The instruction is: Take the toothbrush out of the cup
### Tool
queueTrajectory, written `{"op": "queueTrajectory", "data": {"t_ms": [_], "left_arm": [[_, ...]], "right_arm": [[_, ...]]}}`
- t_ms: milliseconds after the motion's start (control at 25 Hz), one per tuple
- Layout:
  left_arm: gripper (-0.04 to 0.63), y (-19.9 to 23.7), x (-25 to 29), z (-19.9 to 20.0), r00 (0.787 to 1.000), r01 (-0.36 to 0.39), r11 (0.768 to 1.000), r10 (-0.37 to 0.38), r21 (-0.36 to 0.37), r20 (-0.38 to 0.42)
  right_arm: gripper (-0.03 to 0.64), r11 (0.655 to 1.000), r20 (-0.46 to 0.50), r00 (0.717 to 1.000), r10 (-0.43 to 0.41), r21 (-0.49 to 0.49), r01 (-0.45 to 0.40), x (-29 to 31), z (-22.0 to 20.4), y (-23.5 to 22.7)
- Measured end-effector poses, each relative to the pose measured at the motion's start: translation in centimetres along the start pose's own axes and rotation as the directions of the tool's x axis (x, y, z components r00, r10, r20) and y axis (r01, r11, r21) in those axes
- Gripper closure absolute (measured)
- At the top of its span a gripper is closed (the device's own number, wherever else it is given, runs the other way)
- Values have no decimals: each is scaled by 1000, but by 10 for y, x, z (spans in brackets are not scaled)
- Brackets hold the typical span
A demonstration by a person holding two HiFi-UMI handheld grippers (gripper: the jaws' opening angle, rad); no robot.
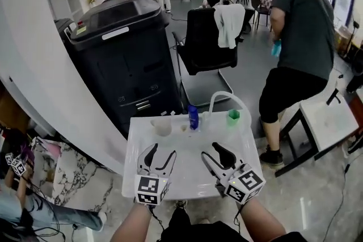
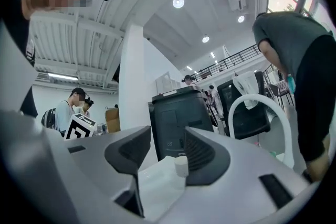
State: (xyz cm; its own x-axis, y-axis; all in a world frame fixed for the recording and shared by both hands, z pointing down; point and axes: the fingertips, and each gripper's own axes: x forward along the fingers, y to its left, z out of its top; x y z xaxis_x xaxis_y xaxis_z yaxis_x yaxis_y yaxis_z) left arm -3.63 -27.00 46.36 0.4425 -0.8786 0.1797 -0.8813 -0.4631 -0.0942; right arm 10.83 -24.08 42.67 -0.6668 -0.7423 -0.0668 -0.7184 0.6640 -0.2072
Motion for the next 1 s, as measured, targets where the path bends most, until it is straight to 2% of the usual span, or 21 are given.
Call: {"op": "queueTrajectory", "data": {"t_ms": [480,800,1000], "left_arm": [[331,56,105,-50,992,50,999,-51,-7,-112],[330,82,164,-82,977,79,996,-68,48,-204],[330,91,193,-104,958,100,991,-71,92,-279]], "right_arm": [[419,997,-56,996,-64,31,66,74,-26,-55],[419,991,-98,990,-103,75,110,106,-52,-85],[419,986,-117,985,-125,96,136,119,-65,-99]]}}
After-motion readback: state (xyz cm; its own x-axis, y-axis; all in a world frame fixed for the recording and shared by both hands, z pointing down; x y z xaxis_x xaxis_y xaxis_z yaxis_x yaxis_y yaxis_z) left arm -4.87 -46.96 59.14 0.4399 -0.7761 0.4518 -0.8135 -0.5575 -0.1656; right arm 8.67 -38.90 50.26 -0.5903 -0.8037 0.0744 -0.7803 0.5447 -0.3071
